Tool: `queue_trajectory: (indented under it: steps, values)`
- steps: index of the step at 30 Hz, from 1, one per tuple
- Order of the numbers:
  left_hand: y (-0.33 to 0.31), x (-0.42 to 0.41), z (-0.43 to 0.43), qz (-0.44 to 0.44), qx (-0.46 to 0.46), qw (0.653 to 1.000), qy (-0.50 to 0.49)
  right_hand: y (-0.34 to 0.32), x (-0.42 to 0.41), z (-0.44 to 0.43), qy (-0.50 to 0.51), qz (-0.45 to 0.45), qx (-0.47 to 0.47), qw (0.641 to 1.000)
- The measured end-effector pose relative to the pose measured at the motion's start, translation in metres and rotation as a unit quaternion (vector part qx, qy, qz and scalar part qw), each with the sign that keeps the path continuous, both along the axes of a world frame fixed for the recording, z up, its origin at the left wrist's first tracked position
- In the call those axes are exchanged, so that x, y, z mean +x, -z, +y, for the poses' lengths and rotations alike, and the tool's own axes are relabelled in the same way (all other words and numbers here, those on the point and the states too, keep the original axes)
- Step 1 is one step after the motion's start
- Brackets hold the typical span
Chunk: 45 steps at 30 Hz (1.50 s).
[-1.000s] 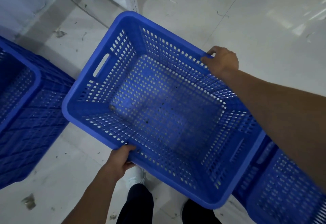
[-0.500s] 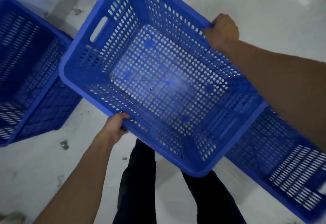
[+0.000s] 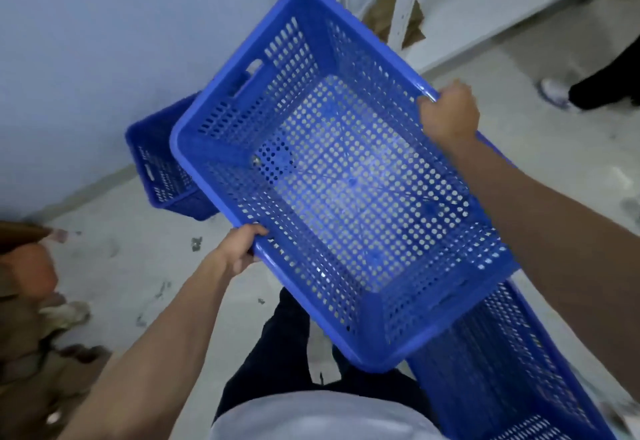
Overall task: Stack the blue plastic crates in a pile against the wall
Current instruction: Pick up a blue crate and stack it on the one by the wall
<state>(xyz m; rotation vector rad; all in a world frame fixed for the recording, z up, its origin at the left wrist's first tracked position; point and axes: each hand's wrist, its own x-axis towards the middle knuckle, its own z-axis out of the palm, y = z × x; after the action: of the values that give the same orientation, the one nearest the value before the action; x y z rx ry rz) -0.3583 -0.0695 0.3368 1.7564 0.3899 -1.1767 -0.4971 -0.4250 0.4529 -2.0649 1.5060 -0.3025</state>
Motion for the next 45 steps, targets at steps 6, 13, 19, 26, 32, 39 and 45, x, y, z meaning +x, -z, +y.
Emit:
queue_trajectory:
  steps: [6, 13, 19, 26, 32, 39, 45]
  values:
    - [-0.052, 0.031, 0.037, -0.033, -0.04, 0.995, -0.086, -0.077, 0.099, 0.034, -0.064, -0.055, -0.049, 0.995]
    - [-0.063, 0.086, 0.099, -0.007, -0.096, 0.976, -0.196, -0.133, 0.221, 0.091, -0.175, -0.042, -0.113, 0.977]
    - [-0.052, 0.137, 0.127, 0.034, -0.141, 0.942, -0.301, -0.157, 0.321, 0.152, -0.243, -0.063, -0.142, 0.957]
    - [-0.044, 0.171, 0.135, 0.059, -0.161, 0.886, -0.431, -0.172, 0.41, 0.182, -0.371, 0.039, -0.163, 0.913]
    - [-0.021, 0.191, 0.135, 0.085, -0.177, 0.853, -0.484, -0.147, 0.484, 0.202, -0.419, 0.048, -0.147, 0.895]
    - [0.007, 0.223, 0.103, 0.076, -0.171, 0.804, -0.564, -0.089, 0.573, 0.196, -0.502, 0.065, -0.114, 0.855]
    - [0.016, 0.269, 0.067, 0.064, -0.142, 0.767, -0.622, -0.046, 0.666, 0.182, -0.573, 0.067, -0.101, 0.811]
